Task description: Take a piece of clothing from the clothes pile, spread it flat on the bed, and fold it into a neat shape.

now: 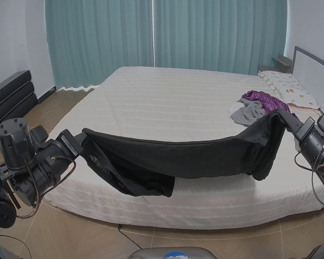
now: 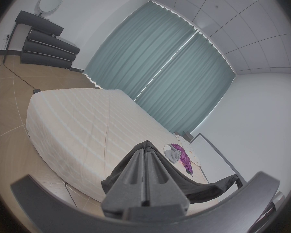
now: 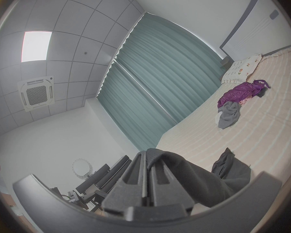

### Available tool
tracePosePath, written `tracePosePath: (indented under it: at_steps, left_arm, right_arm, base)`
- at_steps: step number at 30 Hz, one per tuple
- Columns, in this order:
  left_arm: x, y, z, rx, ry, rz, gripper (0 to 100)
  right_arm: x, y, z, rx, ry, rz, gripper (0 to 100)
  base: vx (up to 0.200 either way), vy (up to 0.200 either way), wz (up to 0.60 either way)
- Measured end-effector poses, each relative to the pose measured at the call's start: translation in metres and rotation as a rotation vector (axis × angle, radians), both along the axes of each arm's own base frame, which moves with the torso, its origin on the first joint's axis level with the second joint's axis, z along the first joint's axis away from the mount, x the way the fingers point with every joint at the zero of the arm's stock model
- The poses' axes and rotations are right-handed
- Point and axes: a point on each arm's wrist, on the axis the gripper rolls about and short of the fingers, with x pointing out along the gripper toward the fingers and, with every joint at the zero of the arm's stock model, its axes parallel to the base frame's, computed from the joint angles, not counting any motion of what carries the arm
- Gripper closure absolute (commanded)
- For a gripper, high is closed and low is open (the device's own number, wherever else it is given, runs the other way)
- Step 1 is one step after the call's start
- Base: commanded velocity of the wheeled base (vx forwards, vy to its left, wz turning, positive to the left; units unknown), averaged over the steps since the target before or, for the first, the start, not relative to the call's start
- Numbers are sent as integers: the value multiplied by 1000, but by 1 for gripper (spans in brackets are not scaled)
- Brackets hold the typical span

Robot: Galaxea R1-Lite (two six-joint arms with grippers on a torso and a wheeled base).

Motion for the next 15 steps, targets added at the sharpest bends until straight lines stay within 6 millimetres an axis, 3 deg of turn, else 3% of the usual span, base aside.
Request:
tracePosePath:
  at_steps: [5, 9, 15]
  left_arm:
    - [6, -2, 25, -12, -32, 4, 100]
    - [21, -5, 48, -34, -77, 14, 100]
    - [51, -15, 61, -37, -85, 20, 100]
  right_arm:
    - [-2, -5, 37, 12, -53, -20, 100]
    - [5, -11, 66, 28, -117, -62, 100]
    - [40, -13, 72, -4, -107, -128, 100]
  base:
    - [0, 0, 0]
    - [200, 0, 0]
    - [200, 0, 0]
